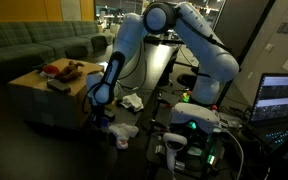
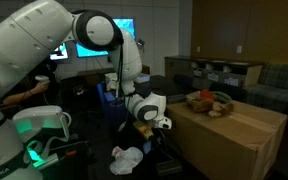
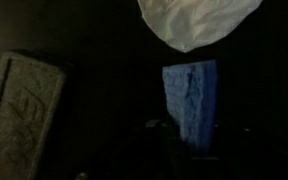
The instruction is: Pick up all the object from the box and put them on the table, then pick up all the objects from the table and put them on the box
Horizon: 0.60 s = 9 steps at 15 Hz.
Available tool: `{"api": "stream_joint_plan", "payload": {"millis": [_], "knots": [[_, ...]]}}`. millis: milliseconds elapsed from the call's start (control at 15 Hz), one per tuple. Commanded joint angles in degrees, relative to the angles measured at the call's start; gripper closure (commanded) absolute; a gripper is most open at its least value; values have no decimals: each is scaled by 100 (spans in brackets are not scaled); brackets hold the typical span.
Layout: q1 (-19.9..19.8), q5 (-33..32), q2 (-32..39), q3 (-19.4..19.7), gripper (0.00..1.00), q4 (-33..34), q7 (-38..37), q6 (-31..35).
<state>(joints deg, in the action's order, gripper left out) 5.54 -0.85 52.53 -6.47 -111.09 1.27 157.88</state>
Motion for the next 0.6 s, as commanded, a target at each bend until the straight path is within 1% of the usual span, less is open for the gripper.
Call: {"api": "stream_joint_plan", "payload": {"millis": [0, 67, 133, 200, 333, 533], "knots": [[129, 11, -666, 39, 97, -377, -126, -63], [271, -23, -761, 163, 96, -385, -274, -44], [295, -24, -936, 180, 91, -454, -313, -62], [372, -46, -1102, 255, 93, -528, -402, -81], [521, -99, -1479, 432, 93, -737, -595, -228], [857, -319, -2158, 845, 93, -1162, -1052, -595]]}}
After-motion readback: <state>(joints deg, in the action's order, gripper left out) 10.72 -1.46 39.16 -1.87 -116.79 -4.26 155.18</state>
